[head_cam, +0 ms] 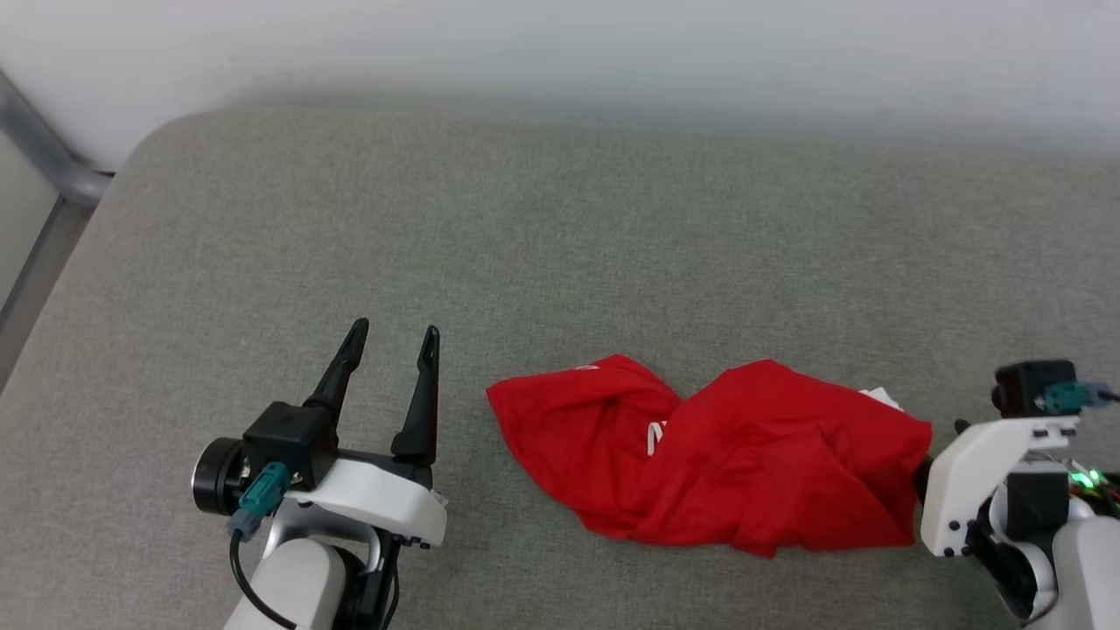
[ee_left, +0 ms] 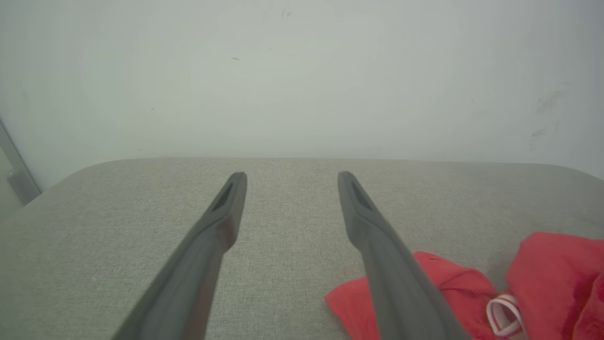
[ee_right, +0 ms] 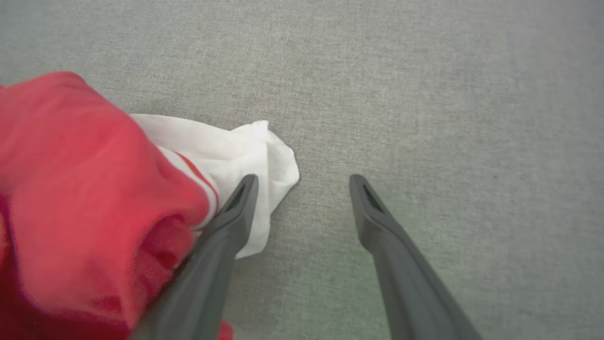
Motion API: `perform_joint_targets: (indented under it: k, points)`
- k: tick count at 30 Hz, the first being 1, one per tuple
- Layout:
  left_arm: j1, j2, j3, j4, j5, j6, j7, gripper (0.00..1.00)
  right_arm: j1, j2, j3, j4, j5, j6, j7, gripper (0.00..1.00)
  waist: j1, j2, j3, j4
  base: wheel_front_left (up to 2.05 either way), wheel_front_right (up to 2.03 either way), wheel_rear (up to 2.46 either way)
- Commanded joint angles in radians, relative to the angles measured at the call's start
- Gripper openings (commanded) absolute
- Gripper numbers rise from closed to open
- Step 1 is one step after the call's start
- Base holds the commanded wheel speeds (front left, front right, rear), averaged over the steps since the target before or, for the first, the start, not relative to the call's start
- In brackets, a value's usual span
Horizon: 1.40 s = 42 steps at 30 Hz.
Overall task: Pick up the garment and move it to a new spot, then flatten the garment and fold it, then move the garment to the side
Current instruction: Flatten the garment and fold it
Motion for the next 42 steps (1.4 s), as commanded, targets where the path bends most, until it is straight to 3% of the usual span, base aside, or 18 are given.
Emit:
perform_joint_targets:
  k: [1, 7, 11, 12, 13, 20, 28, 36, 42]
  points:
    - [-0.014, -0.003, 0.003, -0.002, 0.008, -0.004, -0.005, 1.00, -0.017, -0.011, 0.009, 0.003, 0.010, 0.000, 0.008, 1.00, -0.0001, -0.0001, 0.019, 0.014, 0.00, 0.00, 0.00]
    - [-0.027, -0.034, 0.030, 0.012, 0.031, -0.034, -0.005, 1.00, -0.064, -0.106, 0.176, 0.094, 0.104, 0.000, 0.168, 1.00, -0.0001, -0.0001, 0.047, 0.025, 0.00, 0.00, 0.00]
    - [-0.031, -0.053, 0.047, 0.024, 0.046, -0.049, -0.005, 1.00, -0.042, -0.123, 0.282, 0.160, 0.183, 0.002, 0.245, 1.00, -0.0001, -0.0001, 0.050, 0.030, 0.00, 0.00, 0.00]
    - [-0.032, -0.057, 0.053, 0.027, 0.051, -0.051, -0.005, 1.00, -0.041, -0.126, 0.304, 0.169, 0.201, 0.002, 0.250, 0.39, -0.0001, -0.0001, 0.050, 0.029, 0.00, 0.00, 0.00]
    - [-0.031, -0.061, 0.058, 0.029, 0.054, -0.054, -0.005, 1.00, -0.042, -0.128, 0.319, 0.175, 0.218, 0.003, 0.248, 0.00, -0.0001, -0.0001, 0.049, 0.029, 0.00, 0.00, 0.00]
    - [-0.012, -0.074, 0.083, 0.046, 0.081, -0.077, -0.004, 1.00, -0.160, -0.194, 0.294, 0.107, 0.201, -0.001, 0.082, 0.00, -0.0001, -0.0001, 0.025, 0.003, 0.00, 0.00, 0.00]
    - [0.010, -0.082, 0.101, 0.058, 0.102, -0.091, -0.004, 1.00, -0.136, -0.168, 0.121, -0.037, 0.097, -0.001, 0.010, 0.00, -0.0001, -0.0001, -0.018, -0.037, 0.00, 0.00, 0.00]
    - [0.025, -0.091, 0.108, 0.073, 0.114, -0.101, -0.004, 1.00, 0.094, -0.032, -0.131, -0.109, 0.022, 0.000, 0.027, 0.00, -0.0001, -0.0001, -0.041, -0.055, 0.00, 0.00, 0.00]
    - [0.037, -0.097, 0.109, 0.090, 0.119, -0.104, -0.004, 1.00, 0.262, 0.075, -0.203, -0.076, 0.022, 0.000, 0.023, 0.00, -0.0001, -0.0001, -0.060, -0.060, 0.00, 0.00, 0.00]
